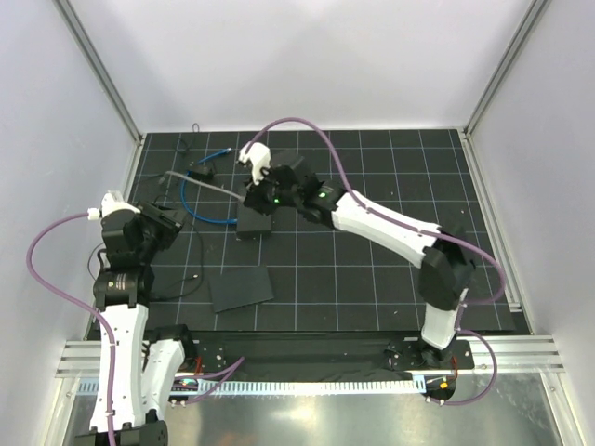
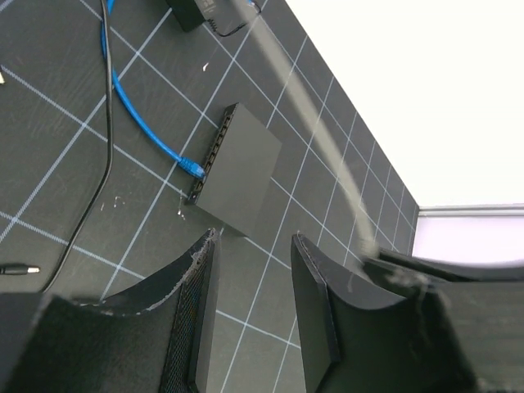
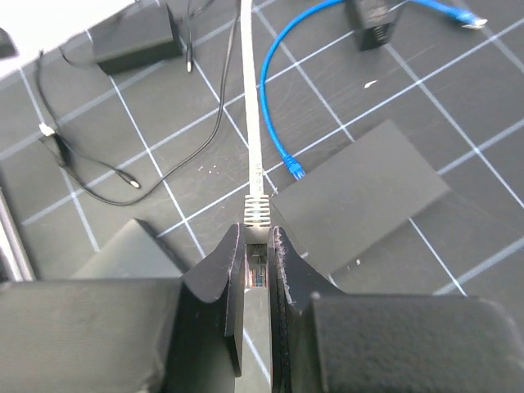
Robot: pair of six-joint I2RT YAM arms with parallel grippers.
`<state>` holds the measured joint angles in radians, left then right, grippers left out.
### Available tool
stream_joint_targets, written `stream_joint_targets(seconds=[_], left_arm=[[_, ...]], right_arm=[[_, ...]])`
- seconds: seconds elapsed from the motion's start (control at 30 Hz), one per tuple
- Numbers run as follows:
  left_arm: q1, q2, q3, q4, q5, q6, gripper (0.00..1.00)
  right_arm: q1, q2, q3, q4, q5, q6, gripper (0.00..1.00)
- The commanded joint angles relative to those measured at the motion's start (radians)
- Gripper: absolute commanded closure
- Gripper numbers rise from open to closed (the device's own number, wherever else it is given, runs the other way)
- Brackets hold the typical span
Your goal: Pull the plug from the switch port
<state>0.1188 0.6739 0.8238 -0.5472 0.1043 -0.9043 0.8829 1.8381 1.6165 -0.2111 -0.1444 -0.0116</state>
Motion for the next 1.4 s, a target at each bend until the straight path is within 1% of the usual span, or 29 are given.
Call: stream_joint_targets(seconds=[0.0,0.07,0.13,0.17,0.27,0.3,0.37,0.43,0.5,0.53,0.57,0.6,0.7,0.8,0.83,0.93,1.0,1.07,1.17,1.27,1.33,1.37], left_arm=[[0.001,-0.004,0.043,-0.016,-0.009,0.022,0.57],[0.001,-0.005,0.044,-0.020,-0.017,0.025,0.57],[0.001,-0.005,0.044,-0.022,-0.021,0.027,0.57],[0.001,-0.005,0.043,-0.022,-0.025,0.031,0.57],[-0.001,0.000,0.037,-0.022,-0.032,0.038,0.57],[0.001,0.003,0.035,-0.017,-0.035,0.036,0.56],[-0.001,0.006,0.028,-0.013,-0.034,0.036,0.56],[0.001,0.007,0.020,-0.002,-0.025,0.027,0.56],[0.001,0.009,0.011,0.007,-0.015,0.021,0.57],[0.001,0.007,0.008,0.009,-0.017,0.021,0.57],[0.001,0.007,0.005,0.010,-0.014,0.019,0.56],[-0.001,0.009,0.002,0.012,-0.012,0.018,0.57],[0.001,0.013,0.000,0.012,-0.003,0.021,0.56],[0.001,0.016,0.001,0.007,-0.005,0.030,0.56],[0.001,0.016,0.006,0.003,-0.008,0.033,0.56],[-0.001,0.019,0.005,0.001,-0.014,0.039,0.56],[0.001,0.023,-0.002,0.010,-0.011,0.038,0.56],[0.001,0.027,-0.009,0.023,-0.003,0.035,0.56],[0.001,0.038,-0.023,0.044,0.008,0.028,0.56],[0.001,0.055,-0.034,0.058,0.020,0.019,0.56],[0.001,0.062,-0.049,0.081,0.041,0.005,0.56],[-0.001,0.069,-0.055,0.088,0.047,0.001,0.56]], right_arm=[[-0.027,-0.149,-0.068,0.045,0.017,0.076,0.99],[-0.045,-0.247,-0.108,0.087,0.009,0.097,0.99],[-0.064,-0.308,-0.154,0.110,-0.026,0.114,0.99],[-0.082,-0.374,-0.173,0.124,-0.040,0.137,0.99],[-0.128,-0.469,-0.254,0.182,-0.081,0.179,0.99],[-0.139,-0.523,-0.282,0.194,-0.092,0.191,0.99],[-0.162,-0.569,-0.299,0.205,-0.112,0.216,0.99],[-0.182,-0.617,-0.300,0.190,-0.066,0.210,0.99],[-0.197,-0.641,-0.281,0.153,0.050,0.181,0.99],[-0.205,-0.645,-0.271,0.118,0.099,0.173,0.99],[-0.211,-0.645,-0.259,0.104,0.202,0.161,0.99],[-0.223,-0.643,-0.257,0.092,0.250,0.144,0.99],[-0.255,-0.636,-0.279,0.099,0.325,0.137,0.99],[-0.295,-0.628,-0.314,0.160,0.322,0.125,0.99],[-0.298,-0.625,-0.313,0.154,0.350,0.119,0.99],[-0.308,-0.605,-0.316,0.128,0.425,0.050,0.99],[-0.331,-0.590,-0.355,0.127,0.488,-0.013,0.99],[-0.355,-0.588,-0.406,0.124,0.476,-0.078,0.99],[-0.360,-0.605,-0.475,0.092,0.441,-0.128,0.99],[-0.361,-0.613,-0.500,0.001,0.395,-0.139,0.99],[-0.361,-0.600,-0.489,-0.118,0.372,-0.157,0.99],[-0.363,-0.593,-0.457,-0.172,0.362,-0.165,0.99]])
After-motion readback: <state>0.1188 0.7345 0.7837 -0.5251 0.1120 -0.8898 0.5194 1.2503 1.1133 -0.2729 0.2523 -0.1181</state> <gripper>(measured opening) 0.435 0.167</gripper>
